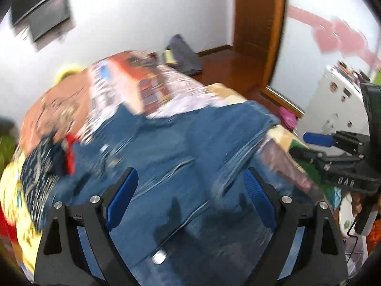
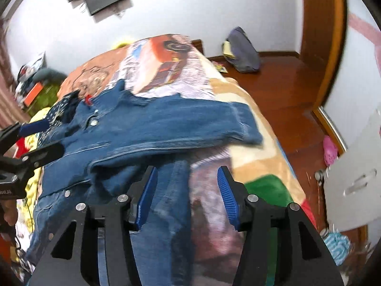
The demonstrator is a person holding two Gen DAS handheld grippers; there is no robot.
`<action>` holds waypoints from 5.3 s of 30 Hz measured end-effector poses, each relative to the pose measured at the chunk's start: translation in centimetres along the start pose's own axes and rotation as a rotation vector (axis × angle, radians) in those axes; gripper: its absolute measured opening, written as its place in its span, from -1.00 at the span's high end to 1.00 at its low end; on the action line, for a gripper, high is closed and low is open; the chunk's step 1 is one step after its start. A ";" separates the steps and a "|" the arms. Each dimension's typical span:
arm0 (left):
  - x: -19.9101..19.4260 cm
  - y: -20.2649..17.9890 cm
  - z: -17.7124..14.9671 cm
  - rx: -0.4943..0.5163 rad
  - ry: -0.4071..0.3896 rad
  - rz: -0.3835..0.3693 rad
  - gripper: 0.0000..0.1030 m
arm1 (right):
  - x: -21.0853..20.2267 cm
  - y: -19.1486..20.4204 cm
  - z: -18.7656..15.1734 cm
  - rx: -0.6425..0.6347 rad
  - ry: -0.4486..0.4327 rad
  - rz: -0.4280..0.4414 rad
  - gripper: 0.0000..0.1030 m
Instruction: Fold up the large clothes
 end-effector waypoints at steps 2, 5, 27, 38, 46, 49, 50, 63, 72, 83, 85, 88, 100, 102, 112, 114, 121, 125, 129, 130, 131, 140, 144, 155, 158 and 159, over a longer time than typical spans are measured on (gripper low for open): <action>1.4 -2.2 1.6 0.062 0.015 -0.019 -0.75 | 0.4 -1.1 -0.2 0.036 0.012 -0.004 0.06; 3.7 -4.5 3.0 0.120 0.045 -0.046 -0.75 | 1.0 -2.4 -0.6 0.076 0.028 -0.013 0.06; 5.7 -1.7 6.9 0.006 -0.008 -0.019 0.78 | 3.6 -1.7 1.1 0.083 0.089 0.111 0.05; -1.1 10.3 -1.9 -0.249 -0.042 0.090 0.78 | 7.8 0.9 -0.3 0.009 0.198 0.137 0.03; 2.9 14.0 -13.7 -0.412 0.164 0.055 0.03 | 7.2 0.7 -1.2 -0.018 0.204 0.112 0.02; 3.0 13.3 -14.7 -0.396 0.160 0.081 -0.08 | 7.4 1.3 -1.0 -0.037 0.205 0.078 0.02; 2.8 12.8 -14.5 -0.375 0.156 0.105 -0.09 | 7.6 1.5 -0.8 -0.038 0.207 0.071 0.02; 4.7 8.8 -7.5 -0.108 0.110 0.103 -0.11 | 7.7 1.8 -0.6 -0.029 0.227 0.040 0.01; 8.0 8.6 -6.7 -0.112 0.153 0.065 0.25 | 7.8 1.9 -0.8 -0.030 0.221 0.041 -0.05; -1.6 14.6 -7.2 -0.340 -0.066 0.092 0.63 | 7.9 2.2 -0.8 -0.043 0.219 0.033 -0.10; -3.6 16.5 -8.3 -0.395 -0.096 0.093 0.63 | 8.0 2.3 -0.8 -0.048 0.218 0.028 -0.11; -5.4 19.0 -10.6 -0.464 -0.104 0.114 0.64 | 8.0 2.4 -0.8 -0.052 0.218 0.024 -0.12; -1.2 21.9 -23.5 -0.696 0.101 0.043 0.45 | 8.1 2.8 -0.9 -0.064 0.221 0.000 -0.13; -0.7 21.8 -25.0 -0.724 0.127 0.061 0.08 | 8.1 2.8 -0.9 -0.066 0.222 -0.002 -0.13; -2.5 22.7 -27.3 -0.730 0.144 0.085 -0.37 | 7.9 2.8 -0.5 -0.061 0.248 0.005 -0.14; -3.4 23.7 -26.6 -0.737 0.117 0.099 -0.37 | 7.7 2.7 0.1 -0.052 0.248 0.017 -0.14; -3.2 29.0 -24.3 -0.779 0.064 0.125 -0.37 | 7.2 2.5 3.7 -0.044 0.192 0.017 -0.14; -1.0 31.2 -23.2 -0.798 0.074 0.100 -0.37 | 8.0 2.5 5.6 -0.045 0.175 0.008 -0.14; 1.8 32.7 -22.2 -0.802 0.086 0.059 -0.37 | 10.4 2.6 6.8 -0.051 0.202 0.010 -0.14; 2.5 33.0 -22.1 -0.804 0.089 0.053 -0.37 | 11.1 2.5 7.0 -0.051 0.208 0.010 -0.14; 3.0 33.2 -22.0 -0.808 0.087 0.041 -0.37 | 11.6 2.5 7.3 -0.050 0.212 0.009 -0.14; 5.6 34.6 -21.3 -0.850 0.037 -0.040 0.24 | 15.5 2.5 10.7 -0.019 0.201 0.087 0.04; 4.4 33.5 -20.3 -0.804 0.019 0.036 0.51 | 16.3 2.9 11.1 -0.028 0.202 0.094 0.51; -2.8 29.8 -12.7 -0.587 -0.048 0.256 0.87 | 8.7 6.3 12.6 -0.191 -0.010 0.111 0.68; -4.6 29.5 -10.6 -0.546 -0.091 0.300 0.89 | 6.5 7.1 13.6 -0.203 -0.066 0.144 0.68; -5.1 29.7 -10.0 -0.545 -0.108 0.307 0.94 | 5.5 7.5 14.0 -0.212 -0.091 0.152 0.69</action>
Point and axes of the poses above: each gripper's, at about its wrist camera, not at the fingertips, and x roughly the way its jaws point, y to its left, z to its top, the point moved 1 cm from there along x, roughly the way its jaws point, and after that the axes turned 5 degrees about y, right-handed, at the moved point
